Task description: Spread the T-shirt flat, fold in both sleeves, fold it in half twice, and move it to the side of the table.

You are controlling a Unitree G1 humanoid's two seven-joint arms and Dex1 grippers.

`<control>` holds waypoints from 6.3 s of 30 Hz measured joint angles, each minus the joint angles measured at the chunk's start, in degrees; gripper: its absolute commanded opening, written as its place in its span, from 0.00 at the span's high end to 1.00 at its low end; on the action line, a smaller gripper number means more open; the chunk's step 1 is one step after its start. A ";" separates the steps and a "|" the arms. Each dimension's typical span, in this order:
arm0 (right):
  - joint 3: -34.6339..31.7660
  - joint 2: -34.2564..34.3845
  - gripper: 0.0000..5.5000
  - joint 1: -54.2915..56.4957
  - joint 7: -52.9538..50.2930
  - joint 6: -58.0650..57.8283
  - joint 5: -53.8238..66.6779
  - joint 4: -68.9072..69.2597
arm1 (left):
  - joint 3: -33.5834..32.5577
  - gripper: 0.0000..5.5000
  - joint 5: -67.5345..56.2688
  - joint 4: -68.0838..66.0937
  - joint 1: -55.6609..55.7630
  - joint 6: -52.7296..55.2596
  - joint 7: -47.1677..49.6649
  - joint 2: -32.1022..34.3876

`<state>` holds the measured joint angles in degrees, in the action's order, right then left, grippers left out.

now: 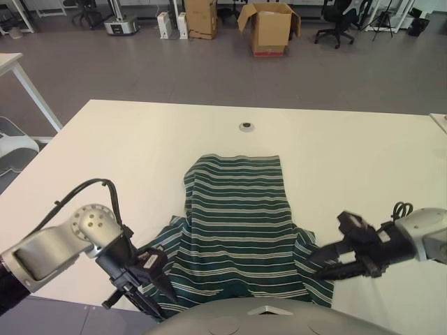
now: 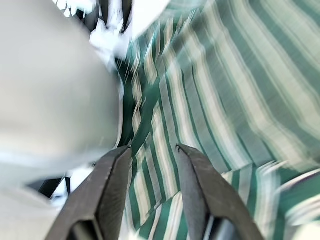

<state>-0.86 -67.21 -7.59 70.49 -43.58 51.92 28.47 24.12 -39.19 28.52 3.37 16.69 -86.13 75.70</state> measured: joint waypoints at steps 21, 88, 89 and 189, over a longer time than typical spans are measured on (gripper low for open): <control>15.46 36.22 0.70 49.25 -20.81 29.52 -40.98 -86.19 | -8.88 0.73 40.11 -64.41 31.30 -30.19 50.98 -40.00; -18.62 34.84 0.70 11.44 -30.87 5.85 -19.45 -29.20 | -16.89 0.83 2.49 -10.09 11.54 36.98 29.10 -40.92; -19.05 32.73 0.70 9.18 -28.88 2.94 -17.93 -28.01 | -20.95 0.83 -1.11 -10.37 12.48 38.53 30.79 -42.49; 21.16 12.76 1.00 -2.40 -24.77 92.35 -56.67 -35.15 | 12.78 1.00 53.34 -56.62 16.94 -83.31 35.84 -33.23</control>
<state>20.30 -54.44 -9.99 45.73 48.78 -4.75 -6.67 36.90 14.15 -28.10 20.32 -66.62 -50.29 42.46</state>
